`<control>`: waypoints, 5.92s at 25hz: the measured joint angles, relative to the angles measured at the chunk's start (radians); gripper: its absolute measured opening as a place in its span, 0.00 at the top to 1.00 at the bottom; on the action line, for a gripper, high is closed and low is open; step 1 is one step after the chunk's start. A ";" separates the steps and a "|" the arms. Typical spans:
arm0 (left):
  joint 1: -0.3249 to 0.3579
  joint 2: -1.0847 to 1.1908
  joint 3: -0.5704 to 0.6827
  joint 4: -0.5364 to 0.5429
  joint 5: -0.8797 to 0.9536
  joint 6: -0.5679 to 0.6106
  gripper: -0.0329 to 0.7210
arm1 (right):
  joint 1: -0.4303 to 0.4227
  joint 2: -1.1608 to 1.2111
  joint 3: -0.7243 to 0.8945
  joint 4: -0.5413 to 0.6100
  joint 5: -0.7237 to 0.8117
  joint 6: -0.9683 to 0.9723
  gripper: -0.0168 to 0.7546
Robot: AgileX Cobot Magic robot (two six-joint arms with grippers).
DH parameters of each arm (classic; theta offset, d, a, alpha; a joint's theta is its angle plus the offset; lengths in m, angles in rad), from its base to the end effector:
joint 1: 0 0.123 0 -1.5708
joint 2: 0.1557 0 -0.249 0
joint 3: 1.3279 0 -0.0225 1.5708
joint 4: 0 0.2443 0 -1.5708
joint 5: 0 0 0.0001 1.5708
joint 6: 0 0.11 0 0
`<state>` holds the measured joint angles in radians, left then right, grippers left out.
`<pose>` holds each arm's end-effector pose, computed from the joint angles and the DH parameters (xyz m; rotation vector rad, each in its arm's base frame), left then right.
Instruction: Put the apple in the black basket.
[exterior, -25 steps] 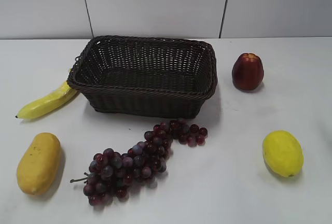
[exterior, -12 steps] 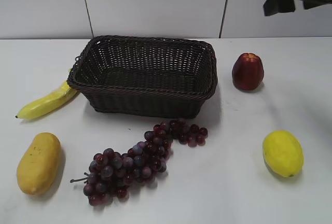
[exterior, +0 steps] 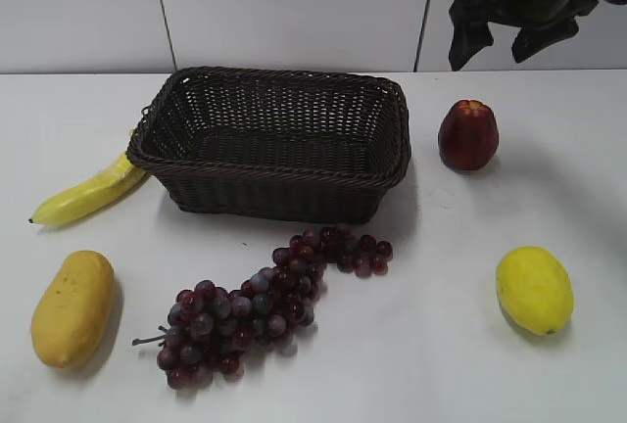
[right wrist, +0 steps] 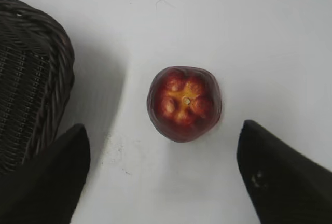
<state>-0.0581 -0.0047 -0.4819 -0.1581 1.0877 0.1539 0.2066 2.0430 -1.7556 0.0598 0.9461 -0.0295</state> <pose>0.0409 -0.0178 0.2588 0.2283 2.0642 -0.1320 0.4251 0.0945 0.1979 -0.2873 2.7057 0.1278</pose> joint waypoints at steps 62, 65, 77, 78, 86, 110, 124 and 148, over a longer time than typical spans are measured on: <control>0.000 0.000 0.000 0.000 0.000 0.000 0.67 | 0.355 0.107 -0.204 0.082 -0.001 -0.094 0.28; 0.000 0.000 0.000 0.000 0.000 0.000 0.67 | 0.356 0.180 -0.204 0.076 -0.028 -0.102 0.28; 0.000 0.000 0.000 0.000 0.000 0.000 0.67 | 0.356 0.292 -0.204 0.010 -0.076 -0.113 0.16; 0.000 0.000 0.000 0.000 0.000 0.000 0.67 | 0.356 0.292 -0.205 0.010 -0.076 -0.115 0.15; 0.000 0.000 0.000 0.000 0.000 0.000 0.67 | 0.356 0.256 -0.256 0.005 -0.026 -0.120 0.12; 0.000 0.000 0.000 0.000 0.000 0.000 0.67 | -0.096 -0.800 0.424 -0.133 0.040 0.029 0.16; 0.000 0.000 0.000 0.000 0.000 0.000 0.67 | -0.097 -1.620 1.014 -0.120 -0.042 0.093 0.20; 0.001 0.000 0.000 0.000 0.000 0.000 0.67 | -0.097 -2.046 1.260 -0.121 0.087 0.053 0.21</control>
<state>-0.0573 -0.0047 -0.4819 -0.1581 1.0877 0.1542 0.1098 -0.0033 -0.4959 -0.0616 1.0332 0.0232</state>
